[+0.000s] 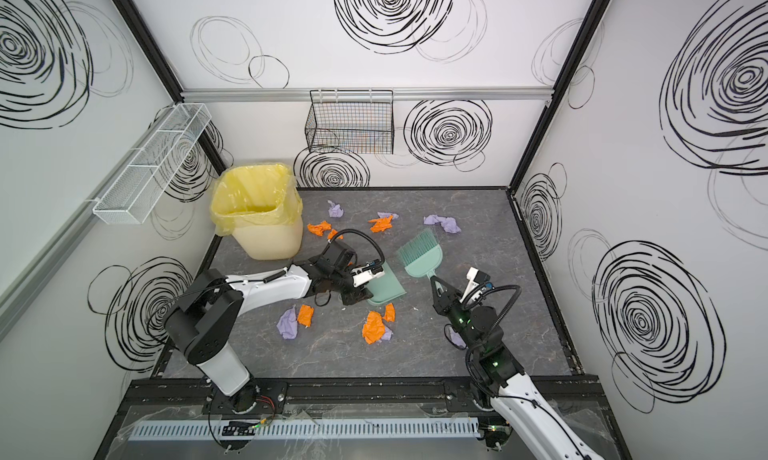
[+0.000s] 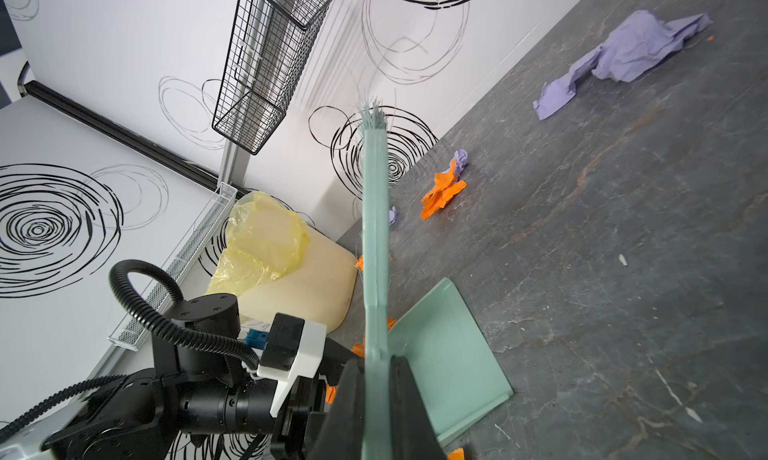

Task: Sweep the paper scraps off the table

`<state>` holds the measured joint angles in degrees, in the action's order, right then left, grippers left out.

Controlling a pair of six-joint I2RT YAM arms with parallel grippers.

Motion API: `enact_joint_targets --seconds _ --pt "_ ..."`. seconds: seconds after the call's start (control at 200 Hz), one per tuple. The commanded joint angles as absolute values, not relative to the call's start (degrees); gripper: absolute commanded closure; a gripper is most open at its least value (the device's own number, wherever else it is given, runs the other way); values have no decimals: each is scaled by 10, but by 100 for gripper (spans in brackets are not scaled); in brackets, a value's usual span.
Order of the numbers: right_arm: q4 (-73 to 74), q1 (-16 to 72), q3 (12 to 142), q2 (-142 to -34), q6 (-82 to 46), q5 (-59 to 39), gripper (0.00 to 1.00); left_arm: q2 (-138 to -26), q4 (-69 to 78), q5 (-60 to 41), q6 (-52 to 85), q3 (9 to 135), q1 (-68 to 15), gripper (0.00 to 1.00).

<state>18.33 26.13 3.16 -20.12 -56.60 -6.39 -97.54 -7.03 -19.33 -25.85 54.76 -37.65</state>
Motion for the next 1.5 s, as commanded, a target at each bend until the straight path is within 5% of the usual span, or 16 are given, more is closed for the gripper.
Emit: enact_joint_targets --seconds 0.0,1.086,1.496 --pt "173 256 41 -188 -563 -55 100 -929 -63 -184 -258 529 -367 40" --pt "197 237 26 -198 -568 -81 100 -970 -108 -207 -258 524 -325 34" --pt "201 237 19 -194 -570 -82 100 -970 -105 -214 -257 529 -325 64"
